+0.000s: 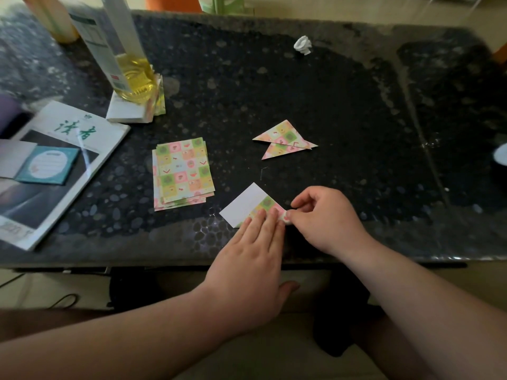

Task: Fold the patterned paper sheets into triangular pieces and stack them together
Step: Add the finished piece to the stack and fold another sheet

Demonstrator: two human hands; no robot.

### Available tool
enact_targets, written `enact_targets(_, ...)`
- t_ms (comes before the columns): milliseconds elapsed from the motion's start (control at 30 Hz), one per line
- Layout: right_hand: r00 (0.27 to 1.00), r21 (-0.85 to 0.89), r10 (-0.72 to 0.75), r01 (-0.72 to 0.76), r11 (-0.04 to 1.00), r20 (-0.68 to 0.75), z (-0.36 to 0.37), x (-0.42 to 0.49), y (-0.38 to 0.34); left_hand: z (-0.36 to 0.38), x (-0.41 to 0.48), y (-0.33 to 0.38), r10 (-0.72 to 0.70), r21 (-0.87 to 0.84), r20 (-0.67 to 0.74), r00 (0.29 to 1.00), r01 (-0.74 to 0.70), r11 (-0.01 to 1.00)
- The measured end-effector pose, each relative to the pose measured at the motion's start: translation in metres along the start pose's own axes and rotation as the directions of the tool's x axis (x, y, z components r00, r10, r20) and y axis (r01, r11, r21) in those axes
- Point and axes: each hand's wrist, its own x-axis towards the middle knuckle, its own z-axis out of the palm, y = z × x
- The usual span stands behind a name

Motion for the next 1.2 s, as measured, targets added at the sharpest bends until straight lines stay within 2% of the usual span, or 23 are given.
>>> enact_targets(367,1.000,0.000,-0.014,0.014,1.000,-0.001,-0.001,-0.001,-0.001,0.000,0.001,0.000,0.004,0.000,0.004,1.000,-0.004,1.000)
enact_targets(600,0.996,-0.032,-0.092,0.092,0.995,-0.007,-0.002,-0.005,-0.005,0.000,0.001,0.000,0.007,-0.001,0.001,1.000,-0.007,1.000)
enact_targets(667,0.997,0.051,-0.068,0.070,0.996,-0.035,-0.005,-0.001,-0.012,0.000,0.001,0.000,0.008,-0.003,-0.003,1.000,-0.008,1.000)
enact_targets(767,0.997,0.235,0.020,-0.036,0.971,0.070,-0.011,0.006,-0.025,0.000,0.001,-0.001,0.010,-0.009,-0.014,1.000,-0.010,1.000)
enact_targets(900,0.969,0.265,0.010,-0.077,0.961,0.246,-0.012,0.004,-0.034,0.001,0.001,-0.001,0.012,-0.017,-0.027,1.000,-0.013,1.000)
enact_targets(1200,0.966,0.276,0.005,-0.079,0.958,0.257,-0.009,0.004,-0.033,0.000,0.000,-0.001,0.020,-0.019,-0.066,0.998,-0.021,1.000)
